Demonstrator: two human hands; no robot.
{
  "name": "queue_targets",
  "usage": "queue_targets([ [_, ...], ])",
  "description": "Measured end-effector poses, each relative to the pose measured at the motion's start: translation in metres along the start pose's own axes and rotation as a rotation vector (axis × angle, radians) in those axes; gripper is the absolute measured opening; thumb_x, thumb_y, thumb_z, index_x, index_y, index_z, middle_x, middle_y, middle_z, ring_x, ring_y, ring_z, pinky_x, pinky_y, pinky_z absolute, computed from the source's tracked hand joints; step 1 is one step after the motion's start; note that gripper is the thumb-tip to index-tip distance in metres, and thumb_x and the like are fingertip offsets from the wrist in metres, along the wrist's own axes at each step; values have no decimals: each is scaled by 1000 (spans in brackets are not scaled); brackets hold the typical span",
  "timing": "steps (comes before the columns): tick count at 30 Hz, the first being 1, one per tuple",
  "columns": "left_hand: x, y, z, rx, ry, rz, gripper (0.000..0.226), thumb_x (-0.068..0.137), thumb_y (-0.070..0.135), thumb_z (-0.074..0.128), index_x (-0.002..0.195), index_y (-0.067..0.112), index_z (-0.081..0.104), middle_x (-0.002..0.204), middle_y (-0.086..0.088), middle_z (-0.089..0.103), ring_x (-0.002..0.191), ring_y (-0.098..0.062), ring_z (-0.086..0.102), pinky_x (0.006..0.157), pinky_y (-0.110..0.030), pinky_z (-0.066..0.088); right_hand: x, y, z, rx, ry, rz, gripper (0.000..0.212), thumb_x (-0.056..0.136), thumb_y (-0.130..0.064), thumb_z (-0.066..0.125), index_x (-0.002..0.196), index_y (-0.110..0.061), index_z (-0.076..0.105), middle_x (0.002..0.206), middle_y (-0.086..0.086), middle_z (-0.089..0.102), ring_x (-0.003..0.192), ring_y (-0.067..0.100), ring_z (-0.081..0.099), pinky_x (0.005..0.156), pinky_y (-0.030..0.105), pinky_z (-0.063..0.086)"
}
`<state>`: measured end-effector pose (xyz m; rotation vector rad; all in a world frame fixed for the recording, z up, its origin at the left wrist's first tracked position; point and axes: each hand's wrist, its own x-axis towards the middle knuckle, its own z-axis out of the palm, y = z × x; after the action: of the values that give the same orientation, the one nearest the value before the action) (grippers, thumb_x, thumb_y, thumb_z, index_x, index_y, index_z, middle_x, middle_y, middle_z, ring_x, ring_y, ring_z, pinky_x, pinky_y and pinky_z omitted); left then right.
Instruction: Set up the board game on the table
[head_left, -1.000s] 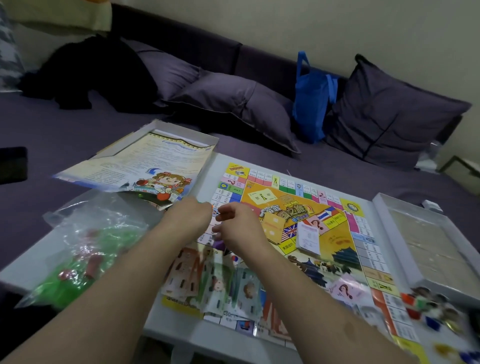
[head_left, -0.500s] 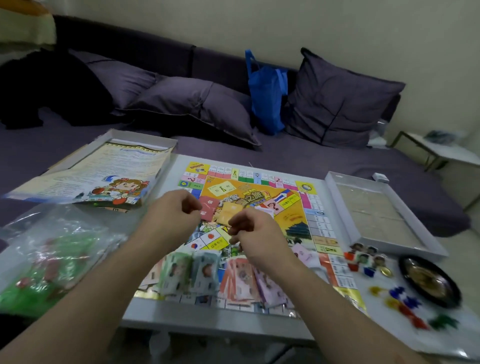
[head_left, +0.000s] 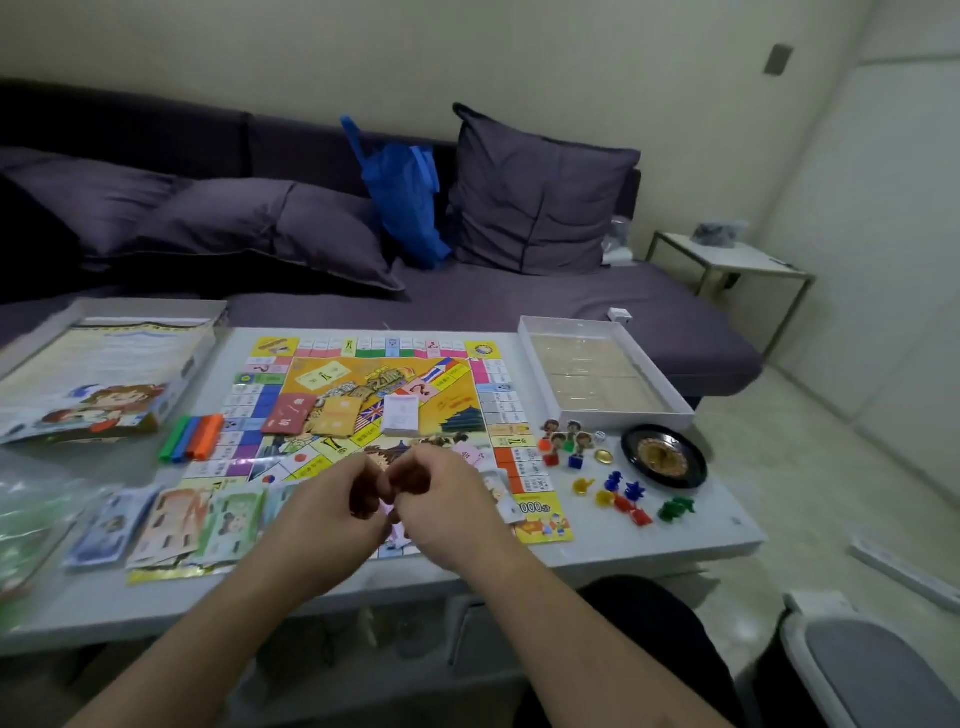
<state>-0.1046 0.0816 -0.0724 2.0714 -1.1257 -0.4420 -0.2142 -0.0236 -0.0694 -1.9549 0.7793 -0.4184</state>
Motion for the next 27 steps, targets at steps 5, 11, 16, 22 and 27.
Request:
queue_targets([
  [5,-23,8,5,-7,-21,-24,19,82,3,69,85,21,62,75,-4,63,65,-13,53,58,-23,42,-25,8,-3,-4,-31,-2,29,95,-3,60,98,-30,68,101,-4,72,96,14,70,81,35,63],
  [11,-46,-7,1,11,-34,-68,14,83,15,71,85,26,63,79,1,59,70,-13,53,62,-28,44,-34,12,3,-66,-58,-25,26,96,-4,62,100,-29,67,95,-6,72,89,10,70,74,25,57],
  [16,-47,-50,-20,-25,93,-236,16,93,18,69,99,31,63,91,8,65,82,-7,62,64,-21,48,-27,-1,28,-217,-155,-98,29,98,-3,60,106,-30,62,100,-12,66,95,4,63,77,15,50],
  [22,-31,-104,-58,-100,280,-420,21,98,12,61,105,32,62,101,13,64,93,-3,61,67,-19,45,6,-28,89,-472,-304,-213,46,93,-6,64,134,-26,55,133,-7,51,123,10,49,103,27,48],
  [27,-22,-141,-86,-130,414,-537,33,91,4,59,121,18,65,114,1,68,92,-13,60,70,-27,45,44,-52,155,-600,-382,-276,62,88,-16,69,144,-22,43,145,-2,38,135,17,37,110,36,43],
])
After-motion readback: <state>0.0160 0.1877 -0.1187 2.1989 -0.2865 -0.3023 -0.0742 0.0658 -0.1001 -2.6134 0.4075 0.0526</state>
